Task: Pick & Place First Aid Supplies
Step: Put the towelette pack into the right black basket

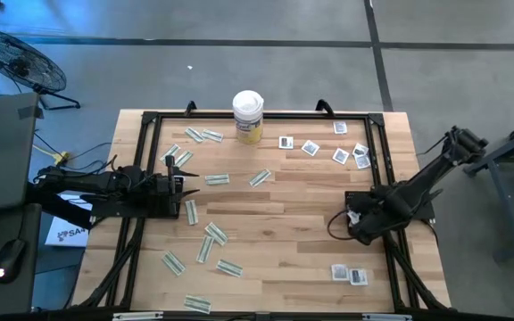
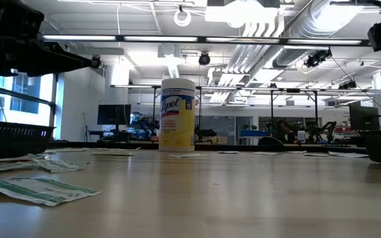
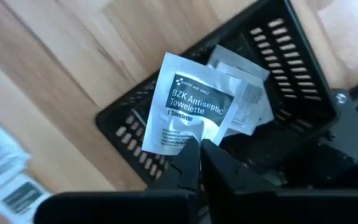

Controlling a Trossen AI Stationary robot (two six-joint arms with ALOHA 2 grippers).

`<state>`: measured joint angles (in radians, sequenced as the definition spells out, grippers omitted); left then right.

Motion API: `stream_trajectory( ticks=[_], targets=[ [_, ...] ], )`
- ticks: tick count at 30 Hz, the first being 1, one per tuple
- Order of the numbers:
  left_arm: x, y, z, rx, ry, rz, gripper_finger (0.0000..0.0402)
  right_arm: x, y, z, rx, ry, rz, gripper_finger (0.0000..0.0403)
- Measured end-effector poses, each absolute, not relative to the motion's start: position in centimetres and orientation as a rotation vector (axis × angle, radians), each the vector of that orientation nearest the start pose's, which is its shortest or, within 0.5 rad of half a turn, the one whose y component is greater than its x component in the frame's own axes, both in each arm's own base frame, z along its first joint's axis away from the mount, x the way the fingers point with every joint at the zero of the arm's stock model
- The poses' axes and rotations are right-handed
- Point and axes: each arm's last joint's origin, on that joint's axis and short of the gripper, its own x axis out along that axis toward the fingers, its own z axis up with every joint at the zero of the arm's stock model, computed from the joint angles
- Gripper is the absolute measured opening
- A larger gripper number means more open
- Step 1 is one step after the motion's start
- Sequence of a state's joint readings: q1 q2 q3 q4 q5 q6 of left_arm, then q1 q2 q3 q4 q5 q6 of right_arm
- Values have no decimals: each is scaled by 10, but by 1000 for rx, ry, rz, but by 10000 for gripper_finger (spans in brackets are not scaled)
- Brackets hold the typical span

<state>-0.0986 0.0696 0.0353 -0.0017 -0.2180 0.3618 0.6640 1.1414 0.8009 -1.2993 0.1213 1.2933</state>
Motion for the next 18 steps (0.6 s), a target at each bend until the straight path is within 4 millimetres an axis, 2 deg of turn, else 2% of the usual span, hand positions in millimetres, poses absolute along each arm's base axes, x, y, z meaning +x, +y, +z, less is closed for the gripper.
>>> stream_trajectory(
  ticks=[9, 18],
  targets=[
    [100, -4, 170, 367, 57, 111, 206, 131, 100, 201, 247, 1633, -690, 25],
    [100, -4, 170, 367, 57, 112, 206, 139, 102, 187, 155, 1777, -660, 72]
  ],
)
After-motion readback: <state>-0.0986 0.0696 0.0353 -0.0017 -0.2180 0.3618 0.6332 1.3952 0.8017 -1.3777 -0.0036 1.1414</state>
